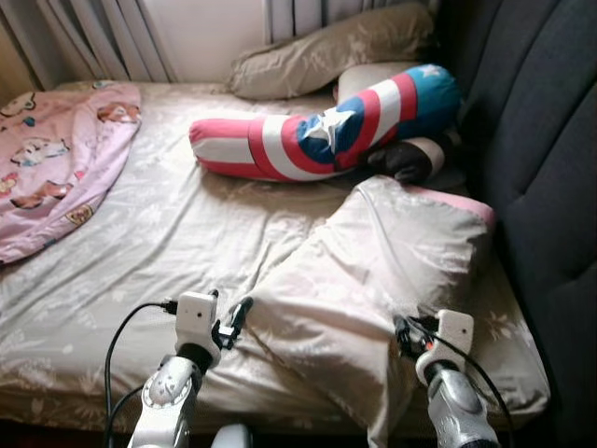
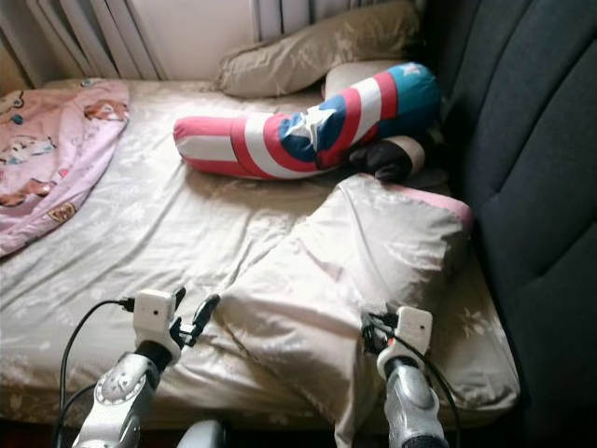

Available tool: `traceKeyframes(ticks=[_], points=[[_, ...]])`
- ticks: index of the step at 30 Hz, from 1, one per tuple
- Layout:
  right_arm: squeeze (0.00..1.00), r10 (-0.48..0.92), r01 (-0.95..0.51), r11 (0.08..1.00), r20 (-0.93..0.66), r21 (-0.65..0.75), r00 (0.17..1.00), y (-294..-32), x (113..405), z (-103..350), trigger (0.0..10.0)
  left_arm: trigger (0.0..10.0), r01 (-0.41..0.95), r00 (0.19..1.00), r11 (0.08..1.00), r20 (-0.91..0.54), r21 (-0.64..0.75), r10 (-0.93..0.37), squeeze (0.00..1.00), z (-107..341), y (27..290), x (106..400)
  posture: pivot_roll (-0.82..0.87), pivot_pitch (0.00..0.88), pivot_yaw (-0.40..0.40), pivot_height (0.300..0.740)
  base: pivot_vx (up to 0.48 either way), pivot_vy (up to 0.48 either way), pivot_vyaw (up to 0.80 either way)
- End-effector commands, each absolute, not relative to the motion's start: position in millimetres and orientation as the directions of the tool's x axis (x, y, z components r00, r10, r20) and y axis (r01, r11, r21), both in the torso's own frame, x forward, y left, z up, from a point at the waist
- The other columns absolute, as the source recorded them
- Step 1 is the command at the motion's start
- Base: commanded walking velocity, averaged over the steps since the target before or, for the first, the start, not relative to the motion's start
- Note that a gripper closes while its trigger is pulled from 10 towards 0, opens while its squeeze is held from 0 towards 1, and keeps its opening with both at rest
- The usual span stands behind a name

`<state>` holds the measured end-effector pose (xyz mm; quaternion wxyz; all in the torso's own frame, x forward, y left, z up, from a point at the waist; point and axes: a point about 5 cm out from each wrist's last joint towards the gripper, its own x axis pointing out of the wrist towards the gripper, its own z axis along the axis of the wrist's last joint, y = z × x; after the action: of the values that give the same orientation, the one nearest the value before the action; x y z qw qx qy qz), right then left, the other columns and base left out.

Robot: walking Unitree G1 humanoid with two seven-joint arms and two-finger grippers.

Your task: Clean up the room

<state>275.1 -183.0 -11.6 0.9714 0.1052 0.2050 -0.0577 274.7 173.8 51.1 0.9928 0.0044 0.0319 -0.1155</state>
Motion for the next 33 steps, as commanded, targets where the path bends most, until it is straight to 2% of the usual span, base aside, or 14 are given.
traceKeyframes(ticks=[1, 7, 9, 19, 20, 21, 22, 23, 28, 33], points=[[1.0, -0.082, 0.187, 0.961, -0.432, 0.206, 0.898, -185, 276, -12, 10.0, 10.0, 0.233, 0.97, 0.972, -0.069, 0.005, -0.232, 0.0, 52, 177, 273, 0.09, 0.122, 0.013, 0.656, 0.0, 0.0, 0.0], [1.0, -0.076, 0.226, 0.926, -0.438, 0.302, 0.896, -185, 286, -7, 10.0, 10.0, 0.239, 0.969, 0.971, -0.069, 0.022, -0.237, 0.0, 57, 183, 271, 0.09, 0.139, 0.029, 0.656, 0.0, 0.0, 0.0], [1.0, -0.001, 0.212, 0.893, -0.469, 0.397, 0.883, -178, 284, -12, 10.0, 10.0, 0.247, 0.966, 0.969, -0.08, 0.025, -0.244, 0.0, 56, 184, 268, 0.1, 0.144, 0.038, 0.656, 0.0, 0.0, 0.0], [1.0, 0.104, 0.203, 0.886, -0.606, 0.417, 0.789, -166, 257, -39, 10.0, 10.0, 0.266, 0.958, 0.964, -0.115, 0.025, -0.262, 0.0, 52, 184, 255, 0.11, 0.165, 0.053, 0.656, 0.0, 0.0, 0.0], [0.73, 0.112, 0.209, 0.887, -0.633, 0.411, 0.766, -165, 253, -43, 10.0, 10.0, 0.266, 0.958, 0.964, -0.117, 0.025, -0.261, 0.0, 53, 184, 254, 0.11, 0.17, 0.053, 0.656, 0.0, 0.0, 0.0], [0.73, 0.112, 0.209, 0.887, -0.633, 0.411, 0.766, -165, 253, -43, 10.0, 10.0, 0.266, 0.958, 0.964, -0.117, 0.025, -0.261, 0.0, 53, 184, 254, 0.11, 0.17, 0.053, 0.656, 0.0, 0.0, 0.0], [0.34, 0.121, 0.211, 0.886, -0.646, 0.412, 0.754, -164, 251, -45, 10.0, 10.0, 0.268, 0.958, 0.963, -0.117, 0.026, -0.263, 0.0, 53, 184, 253, 0.12, 0.173, 0.054, 0.656, 0.0, 0.0, 0.0], [0.0, 0.145, 0.202, 0.89, -0.674, 0.409, 0.725, -162, 246, -49, 10.0, 10.0, 0.275, 0.955, 0.961, -0.119, 0.032, -0.27, 0.0, 54, 184, 252, 0.12, 0.179, 0.057, 0.656, 0.0, 0.0, 0.0], [0.0, 0.143, 0.221, 0.893, -0.713, 0.392, 0.686, -162, 240, -54, 10.0, 10.0, 0.299, 0.947, 0.953, -0.136, 0.043, -0.291, 0.0, 54, 182, 246, 0.12, 0.188, 0.064, 0.656, 0.0, 0.0, 0.0], [0.0, 0.219, 0.214, 0.856, -0.705, 0.471, 0.674, -150, 236, -56, 10.0, 10.0, 0.317, 0.94, 0.947, -0.153, 0.061, -0.305, 0.0, 54, 183, 237, 0.14, 0.207, 0.076, 0.656, 0.0, 0.0, 0.0]])
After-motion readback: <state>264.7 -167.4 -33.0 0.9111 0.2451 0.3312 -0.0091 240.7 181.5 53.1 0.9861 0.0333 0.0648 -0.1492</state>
